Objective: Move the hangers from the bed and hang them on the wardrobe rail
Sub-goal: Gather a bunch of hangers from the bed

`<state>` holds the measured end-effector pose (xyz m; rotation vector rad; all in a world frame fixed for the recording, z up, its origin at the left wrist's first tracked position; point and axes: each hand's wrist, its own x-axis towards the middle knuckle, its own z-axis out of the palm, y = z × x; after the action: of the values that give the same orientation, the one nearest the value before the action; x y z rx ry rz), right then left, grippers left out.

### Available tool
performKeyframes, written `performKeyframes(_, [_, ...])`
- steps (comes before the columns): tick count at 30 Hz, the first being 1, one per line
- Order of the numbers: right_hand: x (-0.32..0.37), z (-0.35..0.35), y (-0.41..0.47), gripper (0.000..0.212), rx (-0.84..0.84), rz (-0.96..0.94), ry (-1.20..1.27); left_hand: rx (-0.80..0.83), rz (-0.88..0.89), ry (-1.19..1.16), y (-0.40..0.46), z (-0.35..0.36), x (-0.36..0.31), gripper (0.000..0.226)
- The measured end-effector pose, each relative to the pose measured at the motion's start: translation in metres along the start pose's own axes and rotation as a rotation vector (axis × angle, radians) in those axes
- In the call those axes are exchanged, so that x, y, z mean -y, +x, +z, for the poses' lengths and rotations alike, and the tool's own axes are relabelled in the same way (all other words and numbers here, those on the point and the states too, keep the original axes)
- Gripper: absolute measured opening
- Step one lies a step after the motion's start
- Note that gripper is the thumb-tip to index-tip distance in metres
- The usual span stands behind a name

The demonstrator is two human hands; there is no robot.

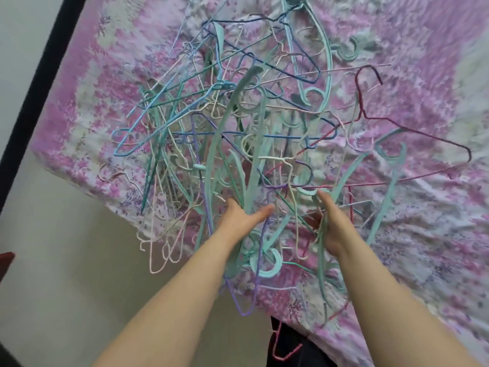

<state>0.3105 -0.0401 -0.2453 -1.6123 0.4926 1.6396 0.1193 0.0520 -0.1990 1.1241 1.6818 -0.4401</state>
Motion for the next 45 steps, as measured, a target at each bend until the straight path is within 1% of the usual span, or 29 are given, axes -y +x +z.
performKeyframes(2, [0.011,0.005,-0.024,0.039,0.086,-0.028,0.003,-0.062,0.044,-0.045,-0.016,-0.006,0.0,0.15])
performKeyframes(4, [0.024,0.01,-0.047,0.031,0.129,-0.085,0.004,-0.116,0.078,-0.079,-0.03,-0.015,-0.004,0.141])
performKeyframes(7, [0.046,0.017,-0.084,0.029,0.183,-0.176,-0.025,-0.126,0.119,-0.079,-0.052,-0.032,-0.013,0.124])
performKeyframes(8, [0.053,0.019,-0.096,0.028,0.2,-0.189,-0.031,-0.114,0.141,-0.076,-0.061,-0.037,-0.017,0.122])
performKeyframes(10, [0.065,0.023,-0.119,0.023,0.204,-0.195,-0.023,-0.087,0.186,-0.074,-0.08,-0.046,-0.025,0.125])
performKeyframes(12, [0.074,0.027,-0.14,0.023,0.185,-0.204,-0.019,-0.073,0.187,-0.041,-0.097,-0.054,-0.034,0.129])
performKeyframes(14, [0.078,0.033,-0.159,0.023,0.175,-0.239,-0.063,-0.083,0.162,0.001,-0.111,-0.061,-0.043,0.124])
performKeyframes(15, [0.079,0.038,-0.17,0.02,0.168,-0.265,-0.088,-0.109,0.165,0.009,-0.117,-0.064,-0.047,0.111])
performKeyframes(18, [0.082,0.056,-0.201,0.016,0.118,-0.378,-0.168,-0.234,0.251,-0.025,-0.135,-0.072,-0.06,0.032])
performKeyframes(19, [0.084,0.062,-0.211,0.017,0.098,-0.432,-0.194,-0.258,0.265,-0.035,-0.139,-0.078,-0.062,0.017])
performKeyframes(20, [0.088,0.066,-0.22,0.021,0.07,-0.486,-0.227,-0.278,0.271,-0.068,-0.147,-0.084,-0.066,0.012])
performKeyframes(22, [0.097,0.073,-0.239,0.037,0.011,-0.549,-0.336,-0.317,0.257,-0.085,-0.157,-0.099,-0.069,0.008])
performKeyframes(23, [0.102,0.076,-0.248,0.041,-0.011,-0.57,-0.389,-0.347,0.246,-0.073,-0.159,-0.109,-0.07,0.017])
performKeyframes(24, [0.106,0.079,-0.256,0.039,-0.023,-0.599,-0.428,-0.373,0.244,-0.083,-0.161,-0.118,-0.07,0.026])
performKeyframes(25, [0.11,0.082,-0.262,0.035,-0.028,-0.624,-0.46,-0.383,0.252,-0.129,-0.167,-0.127,-0.071,0.03])
performKeyframes(27, [0.114,0.091,-0.274,0.034,-0.043,-0.648,-0.56,-0.393,0.298,-0.187,-0.173,-0.145,-0.069,0.033])
performKeyframes(30, [0.118,0.107,-0.292,0.042,-0.107,-0.664,-0.71,-0.293,0.319,-0.165,-0.182,-0.166,-0.064,0.041])
performKeyframes(33, [0.122,0.122,-0.307,0.064,-0.19,-0.7,-0.878,-0.215,0.311,-0.089,-0.191,-0.184,-0.065,0.052])
performKeyframes(34, [0.123,0.126,-0.312,0.069,-0.219,-0.704,-0.944,-0.2,0.307,-0.089,-0.194,-0.189,-0.067,0.053])
performKeyframes(35, [0.123,0.13,-0.316,0.069,-0.241,-0.693,-0.998,-0.186,0.308,-0.107,-0.197,-0.193,-0.068,0.049])
performKeyframes(36, [0.123,0.132,-0.318,0.063,-0.245,-0.679,-1.043,-0.175,0.31,-0.122,-0.199,-0.196,-0.069,0.039])
performKeyframes(37, [0.122,0.136,-0.319,0.052,-0.219,-0.66,-1.048,-0.167,0.306,-0.133,-0.201,-0.2,-0.069,0.028])
performKeyframes(38, [0.121,0.139,-0.319,0.041,-0.179,-0.63,-1.023,-0.159,0.307,-0.149,-0.204,-0.204,-0.069,0.022])
performKeyframes(39, [0.12,0.142,-0.319,0.037,-0.141,-0.594,-0.957,-0.144,0.316,-0.176,-0.208,-0.208,-0.069,0.02])
performKeyframes(41, [0.117,0.141,-0.315,0.035,-0.099,-0.533,-0.834,-0.097,0.345,-0.236,-0.218,-0.219,-0.072,0.017])
performKeyframes(43, [0.112,0.139,-0.313,0.035,-0.098,-0.502,-0.748,-0.064,0.399,-0.27,-0.23,-0.231,-0.076,0.017])
performKeyframes(45, [0.108,0.141,-0.314,0.027,-0.064,-0.484,-0.604,-0.058,0.492,-0.279,-0.244,-0.244,-0.08,0.017])
